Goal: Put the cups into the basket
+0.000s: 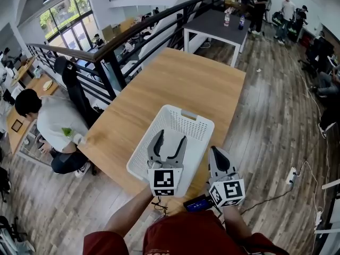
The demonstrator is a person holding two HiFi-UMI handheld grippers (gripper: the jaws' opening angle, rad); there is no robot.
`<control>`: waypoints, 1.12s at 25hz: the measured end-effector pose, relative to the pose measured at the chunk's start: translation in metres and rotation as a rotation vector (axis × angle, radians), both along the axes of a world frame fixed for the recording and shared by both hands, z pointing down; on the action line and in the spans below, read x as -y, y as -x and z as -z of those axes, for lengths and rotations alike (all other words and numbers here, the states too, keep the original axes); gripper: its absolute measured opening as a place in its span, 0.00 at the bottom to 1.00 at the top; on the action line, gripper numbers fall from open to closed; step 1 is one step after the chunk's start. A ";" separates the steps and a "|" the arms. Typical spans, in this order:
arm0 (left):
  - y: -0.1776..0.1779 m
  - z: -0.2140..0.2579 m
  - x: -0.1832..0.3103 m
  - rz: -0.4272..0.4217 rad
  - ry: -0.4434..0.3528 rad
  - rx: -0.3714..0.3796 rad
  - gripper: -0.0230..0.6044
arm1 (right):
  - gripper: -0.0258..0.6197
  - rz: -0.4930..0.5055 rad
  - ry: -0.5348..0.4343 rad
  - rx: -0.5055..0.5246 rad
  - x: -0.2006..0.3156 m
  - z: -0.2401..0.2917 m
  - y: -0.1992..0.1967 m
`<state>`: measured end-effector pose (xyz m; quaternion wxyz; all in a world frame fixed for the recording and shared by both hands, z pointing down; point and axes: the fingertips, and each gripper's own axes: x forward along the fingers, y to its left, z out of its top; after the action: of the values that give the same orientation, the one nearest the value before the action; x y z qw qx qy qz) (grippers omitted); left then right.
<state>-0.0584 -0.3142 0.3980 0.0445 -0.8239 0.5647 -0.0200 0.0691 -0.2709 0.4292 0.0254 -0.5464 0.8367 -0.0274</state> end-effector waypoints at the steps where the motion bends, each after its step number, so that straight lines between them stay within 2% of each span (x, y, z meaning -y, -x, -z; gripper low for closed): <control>1: 0.003 0.001 0.000 0.005 0.009 -0.004 0.52 | 0.05 0.000 -0.001 0.000 0.000 0.000 0.000; 8: 0.019 0.023 -0.018 0.044 -0.035 -0.020 0.46 | 0.05 0.005 -0.008 -0.005 -0.001 0.006 0.002; 12: 0.026 0.027 -0.027 0.066 -0.027 -0.042 0.43 | 0.05 0.005 -0.009 -0.006 0.000 0.007 0.002; 20: 0.051 0.023 -0.040 0.132 0.008 -0.143 0.36 | 0.05 0.004 -0.011 -0.002 -0.001 0.007 0.002; 28: 0.072 0.026 -0.057 0.168 -0.014 -0.154 0.24 | 0.05 0.028 -0.011 0.000 -0.003 0.007 0.012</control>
<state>-0.1305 -0.2575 0.3720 0.0047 -0.7723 0.6337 0.0436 0.0572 -0.2681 0.4217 0.0280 -0.5344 0.8444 -0.0231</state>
